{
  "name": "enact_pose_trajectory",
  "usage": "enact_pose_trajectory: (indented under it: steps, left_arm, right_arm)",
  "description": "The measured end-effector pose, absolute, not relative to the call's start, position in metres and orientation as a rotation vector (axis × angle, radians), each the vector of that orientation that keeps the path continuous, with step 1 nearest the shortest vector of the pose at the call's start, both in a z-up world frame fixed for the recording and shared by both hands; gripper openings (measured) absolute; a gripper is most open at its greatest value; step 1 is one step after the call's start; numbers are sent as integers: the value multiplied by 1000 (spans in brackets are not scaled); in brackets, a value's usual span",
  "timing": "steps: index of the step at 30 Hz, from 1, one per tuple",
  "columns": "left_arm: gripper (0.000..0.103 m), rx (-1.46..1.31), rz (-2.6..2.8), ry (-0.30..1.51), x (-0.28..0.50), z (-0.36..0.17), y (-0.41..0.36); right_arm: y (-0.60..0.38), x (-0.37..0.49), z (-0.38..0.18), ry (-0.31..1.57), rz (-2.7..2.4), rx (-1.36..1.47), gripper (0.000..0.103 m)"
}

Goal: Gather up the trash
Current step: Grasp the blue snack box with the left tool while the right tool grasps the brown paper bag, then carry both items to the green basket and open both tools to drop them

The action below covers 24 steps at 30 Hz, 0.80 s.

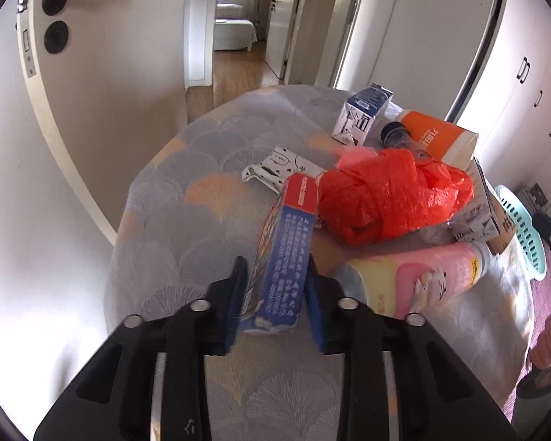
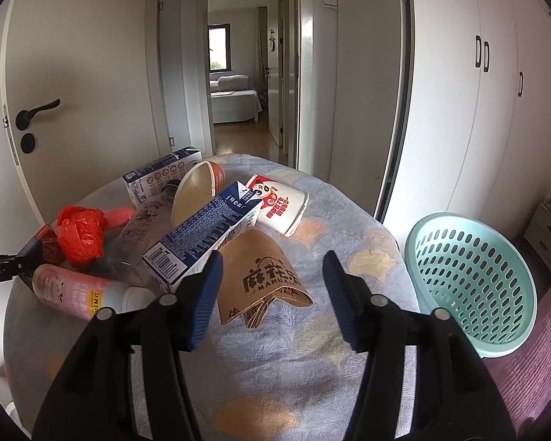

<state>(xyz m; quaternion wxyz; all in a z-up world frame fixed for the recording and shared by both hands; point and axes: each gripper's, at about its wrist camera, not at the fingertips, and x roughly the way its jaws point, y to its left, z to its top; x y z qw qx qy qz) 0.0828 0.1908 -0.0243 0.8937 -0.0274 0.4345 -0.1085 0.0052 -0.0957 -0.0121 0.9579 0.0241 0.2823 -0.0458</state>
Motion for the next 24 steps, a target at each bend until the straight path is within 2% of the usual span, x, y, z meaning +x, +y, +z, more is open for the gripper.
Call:
enact_pose_trajectory:
  steps: [10, 19, 20, 21, 22, 24]
  left_arm:
    - [15, -84, -203, 717, 60, 23, 192]
    - [16, -58, -317, 683, 56, 42, 145]
    - [16, -55, -332, 684, 55, 42, 138]
    - [16, -50, -351, 684, 55, 43, 129]
    - [16, -47, -363, 685, 53, 42, 125]
    - [16, -40, -395, 685, 50, 44, 110]
  right_arm:
    - [-97, 29, -31, 674, 4, 67, 63]
    - [-112, 64, -54, 803, 38, 130, 62]
    - [-114, 64, -55, 806, 33, 134, 58]
    - [-115, 63, -55, 807, 46, 141, 41]
    - [-115, 61, -55, 805, 57, 149, 35]
    - [-115, 54, -53, 789, 49, 141, 30]
